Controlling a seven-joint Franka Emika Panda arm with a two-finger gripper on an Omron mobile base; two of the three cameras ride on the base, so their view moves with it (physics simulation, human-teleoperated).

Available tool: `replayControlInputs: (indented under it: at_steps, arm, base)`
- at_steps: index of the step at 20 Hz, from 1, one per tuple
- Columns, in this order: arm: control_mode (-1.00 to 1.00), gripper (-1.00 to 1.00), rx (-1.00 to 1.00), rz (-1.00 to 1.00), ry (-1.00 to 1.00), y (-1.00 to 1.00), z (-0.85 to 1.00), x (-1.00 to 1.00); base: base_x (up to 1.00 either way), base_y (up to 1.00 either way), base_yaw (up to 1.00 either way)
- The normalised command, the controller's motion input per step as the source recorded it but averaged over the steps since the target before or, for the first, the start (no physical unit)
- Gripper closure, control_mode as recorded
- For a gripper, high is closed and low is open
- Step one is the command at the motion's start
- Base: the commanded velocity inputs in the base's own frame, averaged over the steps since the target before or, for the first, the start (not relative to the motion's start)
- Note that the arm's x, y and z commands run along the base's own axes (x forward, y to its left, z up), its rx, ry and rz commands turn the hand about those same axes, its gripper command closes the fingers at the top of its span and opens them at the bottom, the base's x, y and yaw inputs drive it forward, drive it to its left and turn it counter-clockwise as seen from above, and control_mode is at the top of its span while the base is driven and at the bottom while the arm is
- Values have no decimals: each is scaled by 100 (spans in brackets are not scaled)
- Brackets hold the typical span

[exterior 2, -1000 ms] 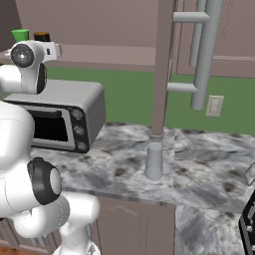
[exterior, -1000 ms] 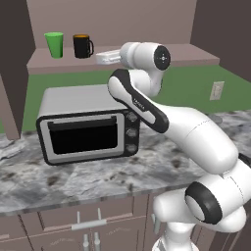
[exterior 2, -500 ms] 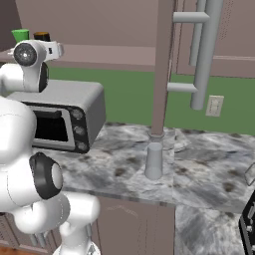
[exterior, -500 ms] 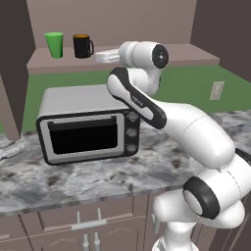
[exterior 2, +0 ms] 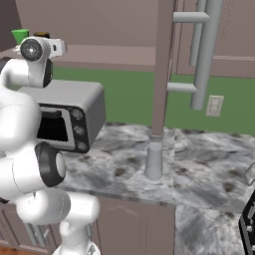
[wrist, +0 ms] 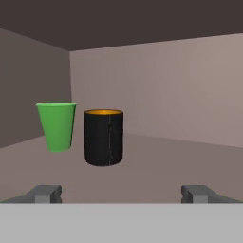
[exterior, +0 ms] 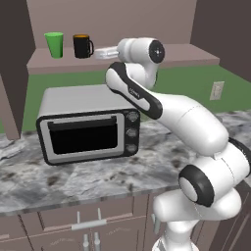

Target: There is a tray on the dining counter. Grab the cup, mug, and pitcher and place them on the tray. The pitcher may be placed next to the tray if it cannot fit the tray.

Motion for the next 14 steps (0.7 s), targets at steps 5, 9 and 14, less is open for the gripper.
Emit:
replayControlInputs:
  at_steps: [5, 9, 14]
  arm:
    - [-100, -100, 0, 1, 3, 4, 9, 15]
    - [-100, -100, 0, 7, 8, 10, 6, 22]
    - [-100, -100, 0, 10, 8, 13, 0, 19]
  base:
    - [0, 0, 0]
    - [0, 0, 0]
    - [0, 0, 0]
